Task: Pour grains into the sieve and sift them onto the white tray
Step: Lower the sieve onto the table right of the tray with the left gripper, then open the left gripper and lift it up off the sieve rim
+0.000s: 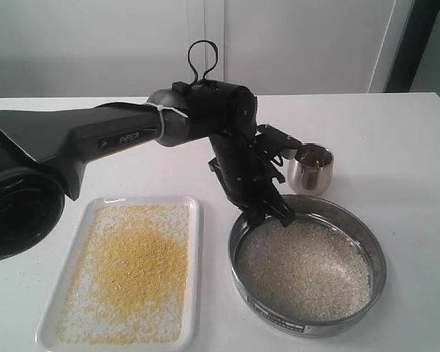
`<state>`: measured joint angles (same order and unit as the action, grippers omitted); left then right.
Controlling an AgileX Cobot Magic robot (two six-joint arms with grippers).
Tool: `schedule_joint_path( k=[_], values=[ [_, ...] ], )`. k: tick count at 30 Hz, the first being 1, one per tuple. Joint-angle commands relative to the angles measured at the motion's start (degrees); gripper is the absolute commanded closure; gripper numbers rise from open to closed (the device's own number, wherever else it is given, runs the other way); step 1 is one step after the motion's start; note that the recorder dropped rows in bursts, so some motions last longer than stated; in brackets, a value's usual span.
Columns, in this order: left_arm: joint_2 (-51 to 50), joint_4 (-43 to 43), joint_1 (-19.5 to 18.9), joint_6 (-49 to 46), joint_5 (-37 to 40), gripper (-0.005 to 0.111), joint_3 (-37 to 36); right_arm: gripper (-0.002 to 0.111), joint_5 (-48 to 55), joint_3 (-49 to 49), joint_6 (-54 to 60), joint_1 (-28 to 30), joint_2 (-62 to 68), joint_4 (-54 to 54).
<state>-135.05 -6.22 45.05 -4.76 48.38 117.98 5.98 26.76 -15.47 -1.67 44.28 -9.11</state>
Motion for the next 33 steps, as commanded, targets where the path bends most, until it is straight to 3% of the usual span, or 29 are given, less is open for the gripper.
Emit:
schedule_joint_path(
  k=[1, 6, 13, 21, 33],
  values=[
    [-0.6, -1.2, 0.2, 0.2, -2.5, 0.107, 0.4, 0.108, 0.2, -0.2, -0.2, 0.4, -0.2, -0.1],
    [-1.1, -1.0, 0.2, 0.2, -3.1, 0.1, 0.4, 0.108, 0.2, -0.2, -0.2, 0.4, -0.2, -0.1],
    [-2.6, -1.0, 0.2, 1.0, -3.4, 0.074, 0.4, 0.108, 0.2, -0.2, -0.2, 0.4, -0.2, -0.1],
    [-2.0, 0.4, 0.2, 1.1, -2.5, 0.036, 0.8, 0.108, 0.2, -0.2, -0.2, 0.4, -0.2, -0.1],
    [1.5, 0.9, 0.2, 1.3, 1.7, 0.031, 3.9, 0.108, 0.2, -0.2, -0.2, 0.4, -0.2, -0.1]
  ],
)
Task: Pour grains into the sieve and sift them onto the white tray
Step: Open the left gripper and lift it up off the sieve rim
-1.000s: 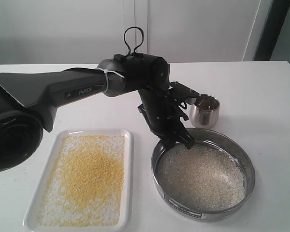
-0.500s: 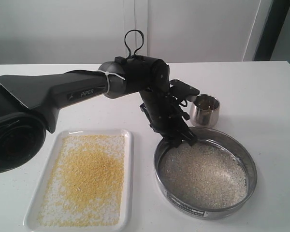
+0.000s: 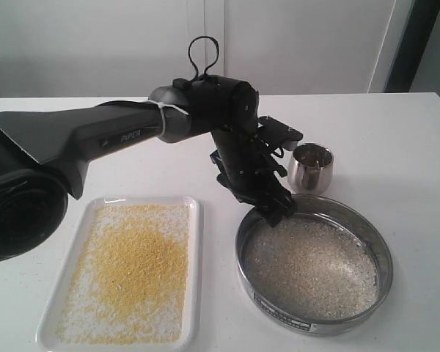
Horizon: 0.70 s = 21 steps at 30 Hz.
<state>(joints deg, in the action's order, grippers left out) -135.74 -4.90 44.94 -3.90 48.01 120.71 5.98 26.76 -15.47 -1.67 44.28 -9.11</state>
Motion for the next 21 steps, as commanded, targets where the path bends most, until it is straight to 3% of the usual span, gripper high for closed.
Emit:
schedule_joint_path(
  k=[1, 11, 19, 21],
  values=[
    [2.7, -0.5, 0.3, 0.7, 2.2, 0.031, 1.3, 0.108, 0.2, -0.2, -0.2, 0.4, -0.2, -0.1],
    [6.4, 0.2, 0.3, 0.7, 9.5, 0.034, 1.3, 0.108, 0.1, -0.2, -0.2, 0.4, -0.2, -0.1],
    [9.6, 2.6, 0.3, 0.7, 14.5, 0.054, 1.2, 0.108, 0.3, -0.2, -0.2, 0.4, -0.2, -0.1],
    [10.2, 2.6, 0.3, 0.7, 15.5, 0.064, 1.2, 0.108, 0.3, -0.2, -0.2, 0.4, -0.2, -0.1]
  ],
)
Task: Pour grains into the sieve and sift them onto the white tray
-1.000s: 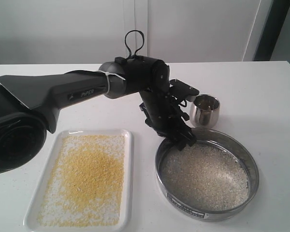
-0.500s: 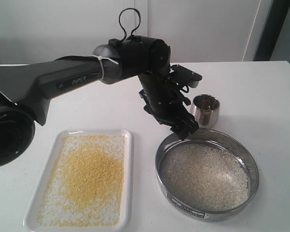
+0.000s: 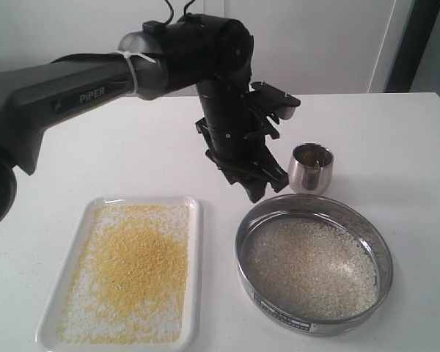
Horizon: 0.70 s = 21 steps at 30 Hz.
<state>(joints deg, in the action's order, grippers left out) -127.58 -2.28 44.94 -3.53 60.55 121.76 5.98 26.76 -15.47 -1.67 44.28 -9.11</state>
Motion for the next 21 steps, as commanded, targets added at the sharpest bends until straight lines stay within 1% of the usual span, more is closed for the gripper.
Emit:
schedule_joint_path(
  k=[1, 2, 6, 9, 18, 21],
  values=[
    [2.3, 0.2, 0.3, 0.4, 3.4, 0.069, 0.2, 0.108, 0.3, -0.2, -0.2, 0.4, -0.2, -0.1],
    [2.6, 0.5, 0.3, 0.4, 4.3, 0.078, 0.2, 0.108, 0.3, -0.2, -0.2, 0.4, -0.2, -0.1],
    [3.6, 2.8, 0.3, 0.4, 7.7, 0.107, 0.2, 0.108, 0.3, -0.2, -0.2, 0.4, -0.2, -0.1],
    [4.5, 3.7, 0.3, 0.9, 9.4, 0.107, 0.1, 0.108, 0.3, -0.2, -0.2, 0.4, -0.2, -0.1],
    [7.8, 6.8, 0.1, 2.5, 9.4, 0.107, 0.0, 0.108, 0.0, -0.2, -0.2, 0.4, -0.2, -0.1],
    [9.2, 6.7, -0.3, 3.2, 9.4, 0.107, -0.4, 0.108, 0.0, -0.2, -0.2, 0.4, -0.2, -0.1]
  ],
)
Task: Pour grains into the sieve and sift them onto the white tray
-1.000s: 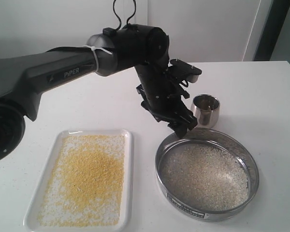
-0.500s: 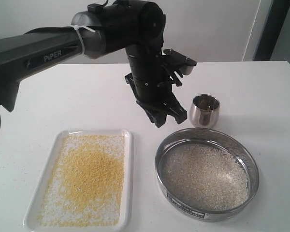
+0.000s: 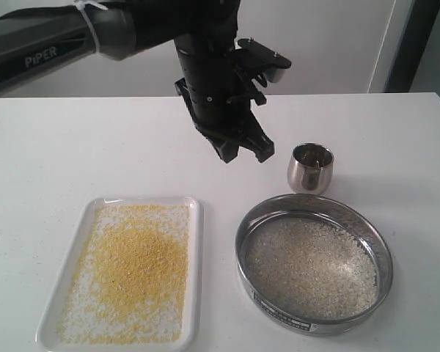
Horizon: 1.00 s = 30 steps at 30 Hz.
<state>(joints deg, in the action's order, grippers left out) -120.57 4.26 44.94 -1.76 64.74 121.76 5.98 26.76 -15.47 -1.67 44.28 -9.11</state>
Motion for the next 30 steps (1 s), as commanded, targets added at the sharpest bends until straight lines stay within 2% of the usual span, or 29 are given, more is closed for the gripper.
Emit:
schedule_joint_path(
  k=[1, 5, 16, 21, 27, 30],
  values=[
    [2.8, 0.3, -0.3, 1.8, 5.2, 0.107, -0.7, 0.108, 0.2, -0.2, -0.2, 0.4, -0.2, -0.1],
    [6.1, 2.3, -0.3, 2.3, 5.2, 0.107, -3.7, 0.108, 0.2, -0.2, -0.2, 0.4, -0.2, -0.1],
    [17.6, 5.5, -0.3, 4.8, 4.6, 0.107, -21.0, 0.108, 0.2, -0.2, -1.3, 0.4, -0.2, -0.1],
    [23.5, 6.5, -0.3, 7.4, 1.5, 0.107, -28.9, 0.108, 0.2, -0.2, -1.3, 0.4, -0.2, -0.1],
    [32.0, 6.7, -0.3, 11.2, -9.3, 0.107, -40.6, 0.108, 0.2, -0.2, -1.3, 0.4, -0.2, -0.1],
    [35.5, 7.0, -0.3, 11.3, -10.6, 0.107, -45.6, 0.108, 0.2, -0.2, -1.3, 0.4, -0.2, -0.1]
  ],
)
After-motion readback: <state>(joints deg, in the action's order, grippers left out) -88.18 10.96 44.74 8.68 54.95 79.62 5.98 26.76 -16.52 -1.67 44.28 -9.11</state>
